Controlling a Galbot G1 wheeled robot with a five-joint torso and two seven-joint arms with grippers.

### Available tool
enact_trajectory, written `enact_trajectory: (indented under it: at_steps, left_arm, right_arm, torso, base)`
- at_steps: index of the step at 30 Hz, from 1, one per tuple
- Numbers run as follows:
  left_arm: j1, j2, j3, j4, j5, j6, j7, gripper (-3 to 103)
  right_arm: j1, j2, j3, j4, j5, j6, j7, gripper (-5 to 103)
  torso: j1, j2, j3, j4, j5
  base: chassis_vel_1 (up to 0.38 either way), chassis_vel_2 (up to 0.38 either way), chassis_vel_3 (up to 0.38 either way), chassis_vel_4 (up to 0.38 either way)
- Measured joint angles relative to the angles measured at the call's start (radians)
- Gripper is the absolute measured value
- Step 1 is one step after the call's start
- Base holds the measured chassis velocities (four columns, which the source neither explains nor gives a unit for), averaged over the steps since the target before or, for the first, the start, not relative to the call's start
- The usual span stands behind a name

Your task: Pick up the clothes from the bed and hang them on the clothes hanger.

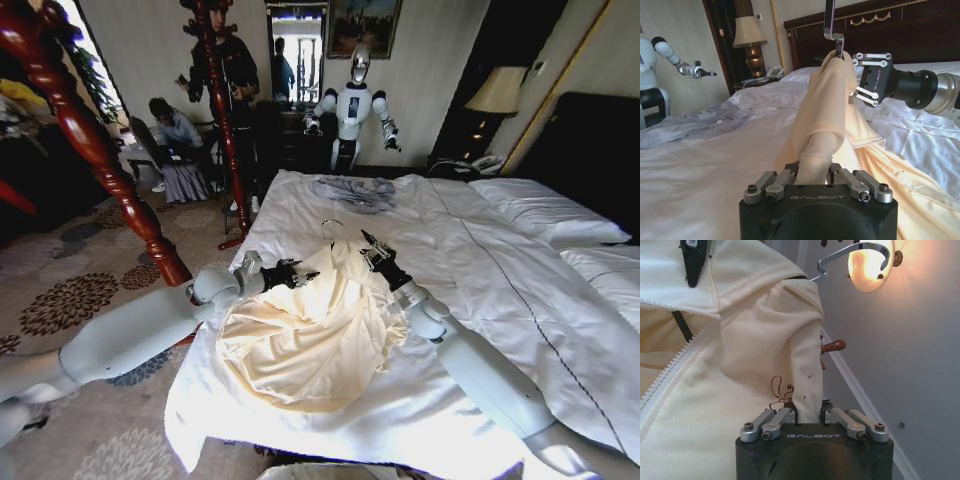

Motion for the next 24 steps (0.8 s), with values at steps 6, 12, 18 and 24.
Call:
enact_trajectory:
  at_steps: [6, 12, 18, 24]
  left_arm:
    - [0.028, -0.004, -0.022, -0.012, 0.041, -0.013, -0.021, 19]
    - [0.041, -0.012, -0.047, -0.008, 0.07, -0.019, -0.043, 18]
    - [0.063, -0.02, -0.068, -0.009, 0.082, -0.023, -0.055, 17]
    - [0.09, -0.02, -0.09, -0.016, 0.098, -0.03, -0.059, 17]
  right_arm:
    - [-0.02, -0.006, 0.005, 0.019, 0.019, -0.019, -0.004, 20]
    - [-0.022, -0.019, 0.005, 0.042, 0.044, -0.037, -0.007, 28]
    - [-0.033, -0.031, 0.007, 0.066, 0.068, -0.045, -0.024, 50]
    - [-0.062, -0.038, 0.022, 0.087, 0.079, -0.05, -0.026, 67]
  torso:
    - [0.0, 0.0, 0.0, -0.0001, 0.0001]
    - [0.0, 0.0, 0.0, 0.0, 0.0001]
    - [0.0, 0.0, 0.0, 0.0, 0.0001]
    - [0.0, 0.0, 0.0, 0.0, 0.0001]
  base:
    - [0.0, 0.0, 0.0, 0.0]
    - [0.0, 0.0, 0.0, 0.0]
    - [0.0, 0.0, 0.0, 0.0]
    - [0.0, 0.0, 0.0, 0.0]
